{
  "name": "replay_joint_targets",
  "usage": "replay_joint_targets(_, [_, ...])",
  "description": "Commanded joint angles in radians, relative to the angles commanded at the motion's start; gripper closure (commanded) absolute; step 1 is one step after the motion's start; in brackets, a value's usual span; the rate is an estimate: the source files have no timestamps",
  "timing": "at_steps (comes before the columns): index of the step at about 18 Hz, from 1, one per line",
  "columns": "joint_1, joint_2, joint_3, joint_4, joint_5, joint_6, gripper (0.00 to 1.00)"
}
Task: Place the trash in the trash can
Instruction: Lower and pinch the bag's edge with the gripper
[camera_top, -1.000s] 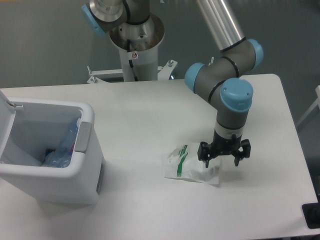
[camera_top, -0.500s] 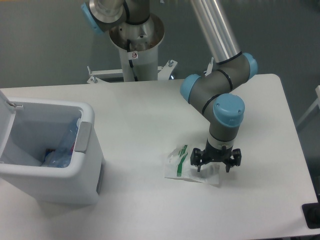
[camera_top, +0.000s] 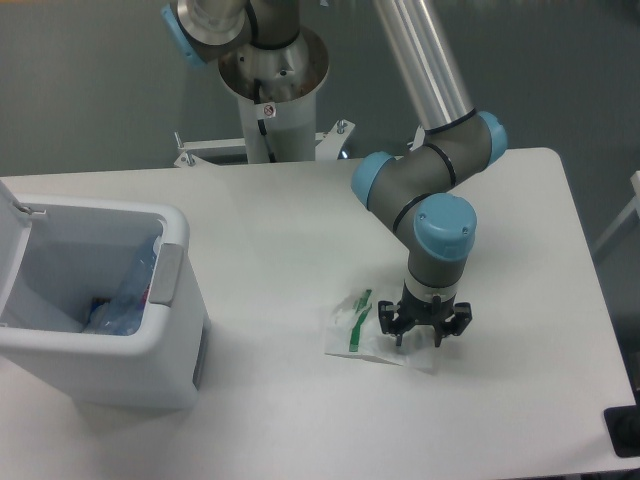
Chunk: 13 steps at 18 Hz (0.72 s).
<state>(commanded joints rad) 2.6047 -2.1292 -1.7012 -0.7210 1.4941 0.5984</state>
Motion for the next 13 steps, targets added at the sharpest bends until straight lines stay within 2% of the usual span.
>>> replay_joint_targets(5, [0.002,0.038,-0.006,-0.008,0.0,-0.006,1.0])
replay_joint_targets(10, [0.041,0.166,0.003,-0.009,-0.023,-0.008,1.0])
replay_joint_targets(13, [0.066,0.251,0.041,-0.008,-0.116,-0.032,1.0])
